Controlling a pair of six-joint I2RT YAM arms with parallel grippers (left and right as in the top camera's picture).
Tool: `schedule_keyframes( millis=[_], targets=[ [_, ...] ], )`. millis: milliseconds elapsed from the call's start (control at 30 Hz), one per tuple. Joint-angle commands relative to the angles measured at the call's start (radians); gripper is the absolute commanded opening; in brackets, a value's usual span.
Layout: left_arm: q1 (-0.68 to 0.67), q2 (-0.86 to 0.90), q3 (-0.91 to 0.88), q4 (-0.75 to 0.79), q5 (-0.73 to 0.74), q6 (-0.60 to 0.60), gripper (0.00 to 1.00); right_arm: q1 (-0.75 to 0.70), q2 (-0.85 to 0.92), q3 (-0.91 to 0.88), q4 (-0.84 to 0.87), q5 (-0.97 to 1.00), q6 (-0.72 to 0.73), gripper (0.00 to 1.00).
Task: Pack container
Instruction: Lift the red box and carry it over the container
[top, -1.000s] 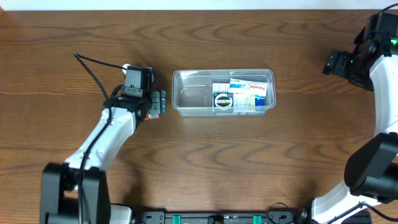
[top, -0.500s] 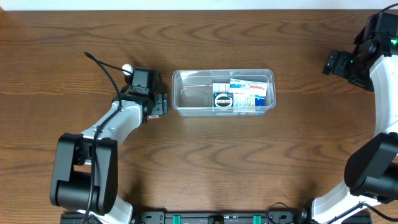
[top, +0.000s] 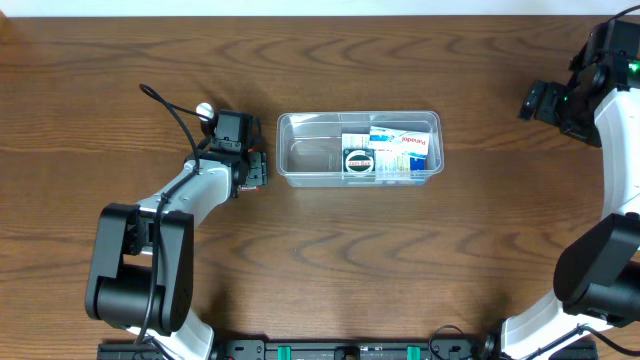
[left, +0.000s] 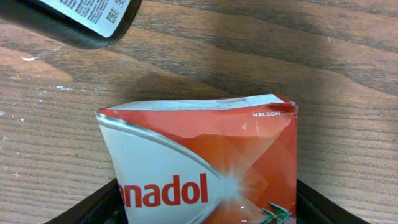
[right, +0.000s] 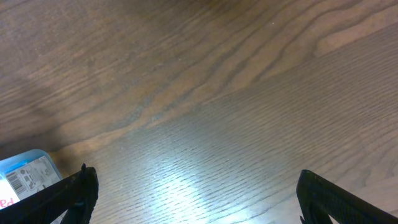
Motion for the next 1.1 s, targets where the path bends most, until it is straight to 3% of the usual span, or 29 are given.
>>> schedule_keyframes(
  millis=[0, 200, 1067],
  targets=[
    [-0.002, 0.013, 0.014, -0.006, -0.015, -0.002, 0.69, -0.003, -0.011, 0.012, -0.002, 0.007, -0.014, 0.99],
    [-0.002, -0.011, 0.014, -0.009, -0.015, -0.002, 0.61, -0.003, -0.011, 0.012, -0.002, 0.007, -0.014, 0.99],
    [-0.058, -0.338, 0.014, -0.067, -0.014, -0.052, 0.61, -0.003, -0.011, 0.012, -0.002, 0.007, -0.014, 0.99]
  ],
)
